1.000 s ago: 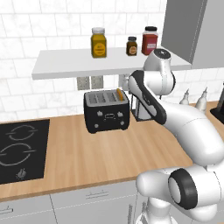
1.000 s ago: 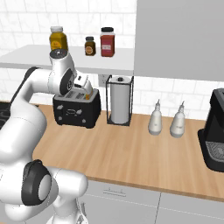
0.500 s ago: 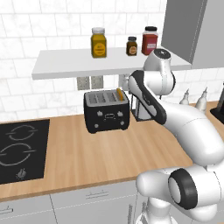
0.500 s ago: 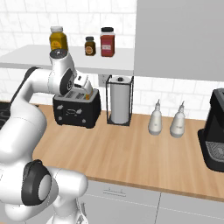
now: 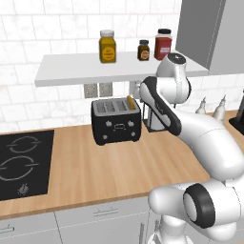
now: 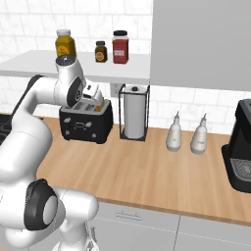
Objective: Start the toaster. Once the lever pops up, take the bread to the plate on the dining counter.
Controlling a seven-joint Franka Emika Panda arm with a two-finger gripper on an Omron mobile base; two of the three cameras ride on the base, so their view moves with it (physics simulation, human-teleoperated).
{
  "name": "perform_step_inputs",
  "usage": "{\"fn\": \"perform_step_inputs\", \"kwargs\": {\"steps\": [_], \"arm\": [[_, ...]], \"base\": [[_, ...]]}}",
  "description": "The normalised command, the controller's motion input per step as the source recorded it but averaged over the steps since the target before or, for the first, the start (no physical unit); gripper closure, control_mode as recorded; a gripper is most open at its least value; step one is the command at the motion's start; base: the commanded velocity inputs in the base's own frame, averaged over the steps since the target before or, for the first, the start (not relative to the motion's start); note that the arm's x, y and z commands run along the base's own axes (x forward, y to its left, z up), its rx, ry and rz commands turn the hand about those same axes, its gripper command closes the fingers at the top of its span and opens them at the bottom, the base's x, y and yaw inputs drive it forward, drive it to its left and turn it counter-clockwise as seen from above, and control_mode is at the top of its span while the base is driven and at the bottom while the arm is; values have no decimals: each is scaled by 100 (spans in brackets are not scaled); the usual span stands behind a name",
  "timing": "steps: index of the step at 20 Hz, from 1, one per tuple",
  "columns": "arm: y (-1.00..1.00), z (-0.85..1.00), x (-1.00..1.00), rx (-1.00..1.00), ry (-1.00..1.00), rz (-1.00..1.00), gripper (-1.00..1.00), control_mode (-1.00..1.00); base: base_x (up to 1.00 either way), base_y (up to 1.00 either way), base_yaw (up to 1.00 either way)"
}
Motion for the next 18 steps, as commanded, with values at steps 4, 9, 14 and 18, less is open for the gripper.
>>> {"fn": "perform_step_inputs", "kwargs": {"steps": [4,9,14,18], "arm": [[0,0,0,0,0,0,-100,-100],[0,0,0,0,0,0,-100,-100],[0,0,-5,0,0,0,-100,-100],[16,-21,-17,0,0,0,-100,-100]], "base": [[0,0,0],[0,0,0],[0,0,0],[0,0,0]]}}
